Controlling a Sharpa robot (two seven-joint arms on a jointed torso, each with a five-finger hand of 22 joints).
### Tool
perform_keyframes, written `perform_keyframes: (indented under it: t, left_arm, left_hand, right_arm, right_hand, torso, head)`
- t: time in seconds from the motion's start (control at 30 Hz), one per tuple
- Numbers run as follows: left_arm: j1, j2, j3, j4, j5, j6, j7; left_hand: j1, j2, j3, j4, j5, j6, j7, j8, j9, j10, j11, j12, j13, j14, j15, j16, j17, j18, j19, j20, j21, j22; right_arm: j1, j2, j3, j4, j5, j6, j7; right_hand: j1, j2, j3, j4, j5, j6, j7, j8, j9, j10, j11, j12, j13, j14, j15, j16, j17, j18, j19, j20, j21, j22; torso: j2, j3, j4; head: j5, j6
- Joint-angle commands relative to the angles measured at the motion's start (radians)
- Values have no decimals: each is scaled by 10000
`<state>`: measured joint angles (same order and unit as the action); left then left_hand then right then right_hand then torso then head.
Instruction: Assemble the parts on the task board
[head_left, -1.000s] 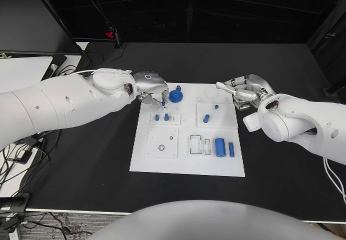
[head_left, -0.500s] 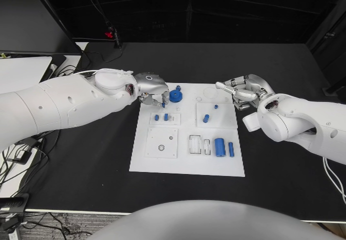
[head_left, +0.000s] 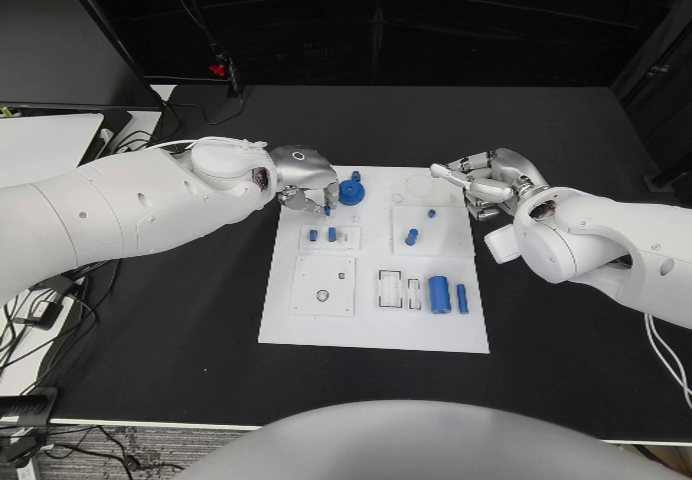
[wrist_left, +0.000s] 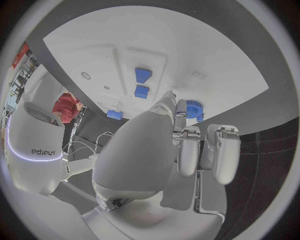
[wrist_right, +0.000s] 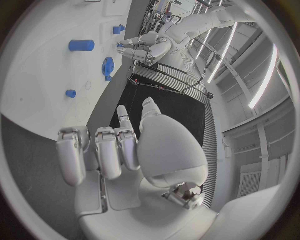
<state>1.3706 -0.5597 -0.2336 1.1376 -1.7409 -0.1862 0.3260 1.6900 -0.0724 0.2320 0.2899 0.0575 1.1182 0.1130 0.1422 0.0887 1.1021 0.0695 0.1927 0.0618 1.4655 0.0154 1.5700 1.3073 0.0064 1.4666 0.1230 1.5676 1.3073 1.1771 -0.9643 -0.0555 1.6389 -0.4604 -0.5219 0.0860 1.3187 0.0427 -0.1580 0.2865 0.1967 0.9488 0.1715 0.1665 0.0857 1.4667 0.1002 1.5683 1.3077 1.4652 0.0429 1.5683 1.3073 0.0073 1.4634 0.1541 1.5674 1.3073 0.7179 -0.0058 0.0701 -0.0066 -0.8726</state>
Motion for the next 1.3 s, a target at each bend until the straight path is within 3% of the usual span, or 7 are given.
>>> perform_keyframes:
  t: [0.03, 1.3]
  left_arm:
    - [-15, 22, -8, -23, -63, 233, 26]
    - [-59, 128, -8, -123, -60, 591, 183]
  left_hand:
    - [-107, -6, 87, 2, 57, 22, 3, 69, 15, -16, 15, -36, -12, 1053, -36, 8, 2635, -64, 1042, -89, 32, 2635]
    - [-132, 10, 112, 9, 22, 47, 9, 67, 20, 12, 22, -43, -6, 1053, -32, 8, 2635, -64, 1042, -87, 32, 2635]
  right_arm:
    - [12, 2, 5, 3, 19, 26, 81]
    - [11, 24, 5, -18, -7, 14, 67]
  right_hand:
    - [40, 97, -52, 7, 29, -16, -73, 62, 12, 1041, -83, 25, 2631, 1056, -73, 25, 2635, -73, 1074, -73, 34, 2635]
    - [40, 97, -52, 7, 29, -16, -73, 62, 12, 1041, -83, 25, 2631, 1056, -73, 25, 2635, -73, 1074, -73, 34, 2635]
  torso:
    - [2, -1, -2]
    - [-1, 2, 1]
  head:
    - [-15, 0]
    - [-23, 0]
